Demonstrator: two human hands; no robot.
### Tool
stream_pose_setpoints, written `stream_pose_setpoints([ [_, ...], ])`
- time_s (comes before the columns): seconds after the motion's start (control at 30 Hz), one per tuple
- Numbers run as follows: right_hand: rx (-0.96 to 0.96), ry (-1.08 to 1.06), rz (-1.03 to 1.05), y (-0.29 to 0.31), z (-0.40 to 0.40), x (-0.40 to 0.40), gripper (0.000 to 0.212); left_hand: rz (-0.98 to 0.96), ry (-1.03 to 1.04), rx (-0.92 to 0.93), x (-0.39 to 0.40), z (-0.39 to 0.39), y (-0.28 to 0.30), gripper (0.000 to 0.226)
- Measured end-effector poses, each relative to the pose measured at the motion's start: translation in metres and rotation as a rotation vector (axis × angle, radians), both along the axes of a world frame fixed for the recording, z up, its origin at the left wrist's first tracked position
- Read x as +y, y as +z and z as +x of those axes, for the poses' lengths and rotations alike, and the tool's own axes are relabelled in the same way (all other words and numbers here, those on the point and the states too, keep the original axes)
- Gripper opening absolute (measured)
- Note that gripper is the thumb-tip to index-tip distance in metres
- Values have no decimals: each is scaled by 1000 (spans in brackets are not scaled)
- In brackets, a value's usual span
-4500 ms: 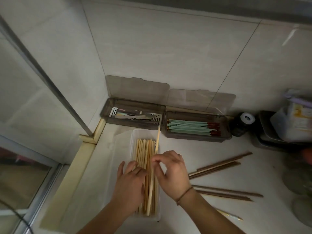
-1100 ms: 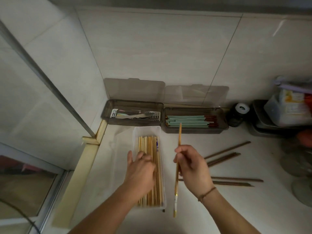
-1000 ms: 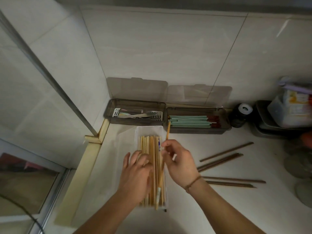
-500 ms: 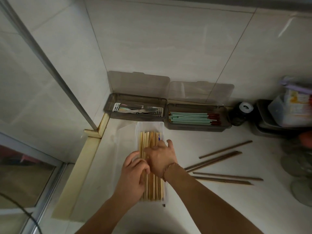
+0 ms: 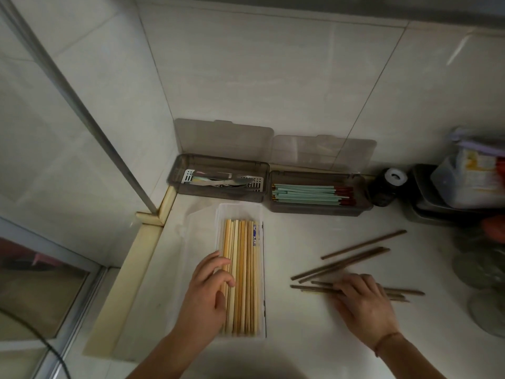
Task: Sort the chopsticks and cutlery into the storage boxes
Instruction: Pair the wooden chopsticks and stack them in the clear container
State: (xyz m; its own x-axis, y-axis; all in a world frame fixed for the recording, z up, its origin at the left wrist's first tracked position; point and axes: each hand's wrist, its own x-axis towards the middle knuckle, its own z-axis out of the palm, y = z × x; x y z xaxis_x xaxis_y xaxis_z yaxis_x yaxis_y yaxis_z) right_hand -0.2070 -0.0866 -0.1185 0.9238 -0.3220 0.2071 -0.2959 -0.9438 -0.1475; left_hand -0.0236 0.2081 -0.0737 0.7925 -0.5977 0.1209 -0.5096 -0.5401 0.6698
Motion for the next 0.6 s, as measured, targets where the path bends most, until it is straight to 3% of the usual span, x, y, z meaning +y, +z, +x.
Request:
stream_pose_setpoints([
  [0.2, -90, -13, -39, 0, 10, 14, 26, 36, 106, 79, 9, -5, 4, 55],
  [0.6, -60, 305, -6, -3, 2, 6, 31, 40, 122, 124, 26, 2, 4, 51],
])
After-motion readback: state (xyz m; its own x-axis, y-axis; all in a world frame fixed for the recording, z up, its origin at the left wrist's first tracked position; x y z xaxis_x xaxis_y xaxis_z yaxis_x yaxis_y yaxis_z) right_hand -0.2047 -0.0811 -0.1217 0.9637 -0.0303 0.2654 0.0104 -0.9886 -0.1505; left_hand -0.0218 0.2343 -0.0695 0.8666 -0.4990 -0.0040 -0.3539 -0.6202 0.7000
